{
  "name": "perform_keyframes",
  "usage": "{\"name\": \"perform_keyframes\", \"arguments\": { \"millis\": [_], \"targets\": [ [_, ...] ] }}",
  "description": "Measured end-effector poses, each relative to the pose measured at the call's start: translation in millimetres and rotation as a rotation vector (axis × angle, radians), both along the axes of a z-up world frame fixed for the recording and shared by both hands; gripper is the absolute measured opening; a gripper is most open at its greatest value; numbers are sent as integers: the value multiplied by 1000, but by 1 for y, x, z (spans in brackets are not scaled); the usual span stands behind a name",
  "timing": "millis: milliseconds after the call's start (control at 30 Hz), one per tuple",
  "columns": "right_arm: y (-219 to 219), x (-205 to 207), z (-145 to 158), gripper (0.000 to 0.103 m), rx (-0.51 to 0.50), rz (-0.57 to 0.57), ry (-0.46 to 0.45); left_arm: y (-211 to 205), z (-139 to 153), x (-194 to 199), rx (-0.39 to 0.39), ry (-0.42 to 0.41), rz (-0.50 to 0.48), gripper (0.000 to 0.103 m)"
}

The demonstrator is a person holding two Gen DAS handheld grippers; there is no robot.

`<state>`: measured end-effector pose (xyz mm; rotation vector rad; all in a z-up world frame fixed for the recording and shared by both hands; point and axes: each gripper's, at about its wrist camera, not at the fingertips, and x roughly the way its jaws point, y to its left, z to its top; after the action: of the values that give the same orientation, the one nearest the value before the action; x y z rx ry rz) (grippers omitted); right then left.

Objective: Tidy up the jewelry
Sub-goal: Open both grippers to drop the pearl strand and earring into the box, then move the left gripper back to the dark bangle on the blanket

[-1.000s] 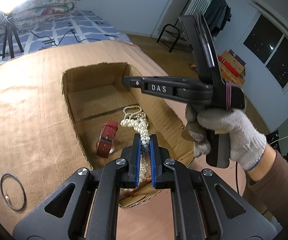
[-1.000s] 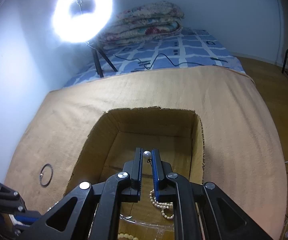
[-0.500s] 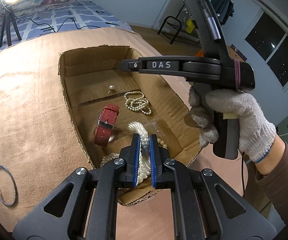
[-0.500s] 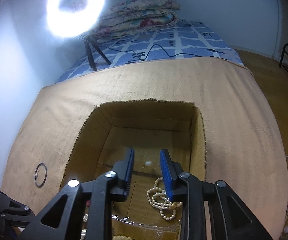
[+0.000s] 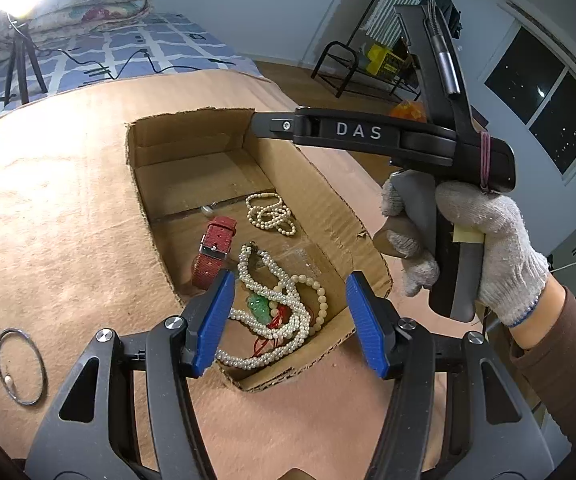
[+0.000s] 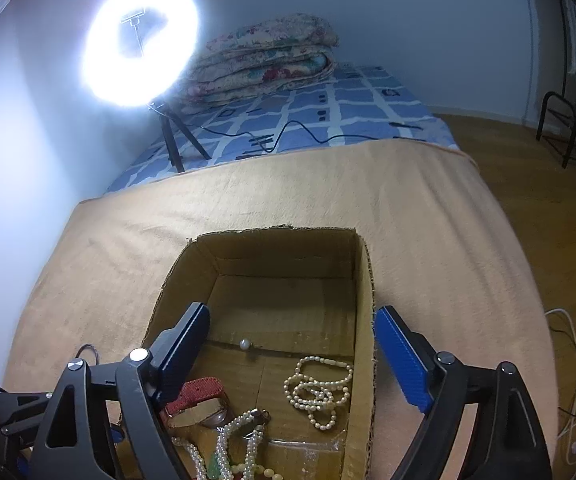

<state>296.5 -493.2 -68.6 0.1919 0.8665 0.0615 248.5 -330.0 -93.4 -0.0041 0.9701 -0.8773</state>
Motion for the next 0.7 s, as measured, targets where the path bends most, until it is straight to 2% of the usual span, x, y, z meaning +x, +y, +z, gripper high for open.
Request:
{"name": "perform_keyframes", "arguments": {
  "millis": [200, 367, 467, 700],
  "targets": [
    [2, -9, 15, 91, -30, -23, -22, 13, 10, -4, 11, -34, 18, 59],
    [10, -24, 32, 100, -68, -30, -73, 37, 18, -8, 29, -73, 41, 59],
    [20, -37, 43, 100, -102, -20, -112, 55, 21, -8, 35, -88, 63, 59],
    [47, -64, 58, 100, -94, 25, -149, 106, 22, -8, 74, -122, 137, 59]
  ]
}}
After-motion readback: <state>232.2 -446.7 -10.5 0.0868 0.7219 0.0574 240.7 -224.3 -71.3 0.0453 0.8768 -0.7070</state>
